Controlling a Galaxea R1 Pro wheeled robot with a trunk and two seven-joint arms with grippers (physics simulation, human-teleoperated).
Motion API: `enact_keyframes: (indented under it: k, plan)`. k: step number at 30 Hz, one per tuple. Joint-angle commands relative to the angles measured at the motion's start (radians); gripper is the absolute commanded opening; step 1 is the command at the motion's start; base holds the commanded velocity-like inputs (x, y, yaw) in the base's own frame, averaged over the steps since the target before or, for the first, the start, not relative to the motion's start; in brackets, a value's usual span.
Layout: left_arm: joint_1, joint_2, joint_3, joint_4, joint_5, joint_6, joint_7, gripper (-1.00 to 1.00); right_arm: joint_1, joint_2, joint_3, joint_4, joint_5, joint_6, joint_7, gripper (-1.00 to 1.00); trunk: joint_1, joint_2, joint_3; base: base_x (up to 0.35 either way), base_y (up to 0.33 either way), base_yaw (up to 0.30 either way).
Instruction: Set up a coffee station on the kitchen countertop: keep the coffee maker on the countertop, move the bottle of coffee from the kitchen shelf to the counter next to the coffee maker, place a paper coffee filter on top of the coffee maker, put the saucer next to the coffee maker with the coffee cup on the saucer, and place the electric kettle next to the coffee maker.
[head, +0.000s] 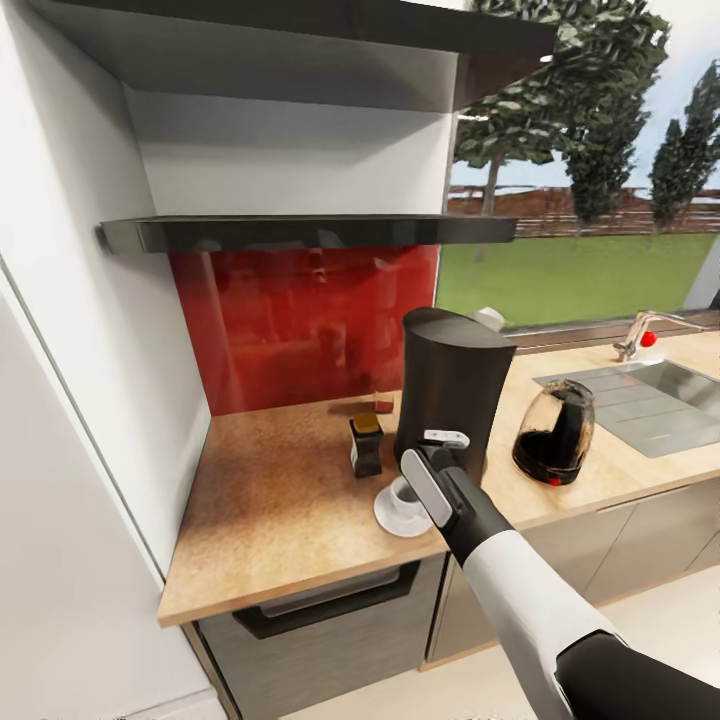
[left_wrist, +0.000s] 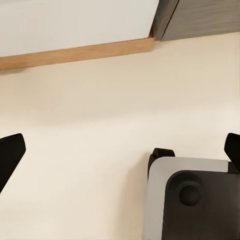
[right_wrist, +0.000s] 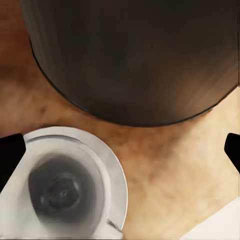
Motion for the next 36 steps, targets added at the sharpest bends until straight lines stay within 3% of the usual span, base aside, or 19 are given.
enact_keyframes:
  k: [1,8,26,30,33,34,35,36]
  plan:
    - [-0.001,0.0,0.009,0.001,-0.01,-0.004,-0.005,1.0,-0.001,0.0,0.002,-0.001,-0.007,0.003,-0.009,1.0,0.0,-0.002,-0.002,-0.106,-0.059,0.0]
    - [-0.001,0.0,0.008,0.001,-0.01,-0.004,-0.005,1.0,-0.001,0.0,0.002,-0.002,-0.007,0.002,-0.008,1.0,0.0,-0.002,-0.001,-0.219,-0.138,-0.073]
    - [-0.001,0.0,0.008,0.001,-0.01,-0.005,-0.005,1.0,-0.001,0.0,0.002,0.01,-0.005,0.002,-0.008,1.0,0.0,-0.002,0.0,-0.282,-0.124,-0.293]
    - [-0.001,-0.001,0.009,0.001,-0.01,-0.005,-0.005,1.0,0.001,0.0,0.003,0.16,-0.009,-0.041,-0.003,1.0,0.0,-0.002,0.001,-0.208,-0.004,-0.297]
    - [-0.001,-0.002,0.012,0.001,-0.009,-0.005,-0.005,1.0,0.01,0.0,0.007,0.386,-0.007,-0.365,0.013,1.0,0.0,-0.002,0.003,-0.031,-0.001,-0.264]
    - [-0.001,-0.002,0.015,0.001,-0.009,-0.005,-0.005,1.0,0.02,0.0,0.031,0.521,-0.005,-0.529,0.093,1.0,0.0,-0.002,0.004,-0.008,0.0,-0.15]
    - [-0.001,-0.002,0.016,0.001,-0.008,-0.005,-0.005,1.0,0.026,0.0,0.053,0.588,-0.004,-0.599,0.163,1.0,0.0,-0.002,0.004,-0.005,0.0,-0.101]
    - [-0.001,-0.002,0.017,0.002,-0.008,-0.005,-0.005,1.0,0.043,0.0,0.089,0.682,-0.002,-0.69,0.299,1.0,0.0,-0.002,0.004,-0.002,0.0,-0.052]
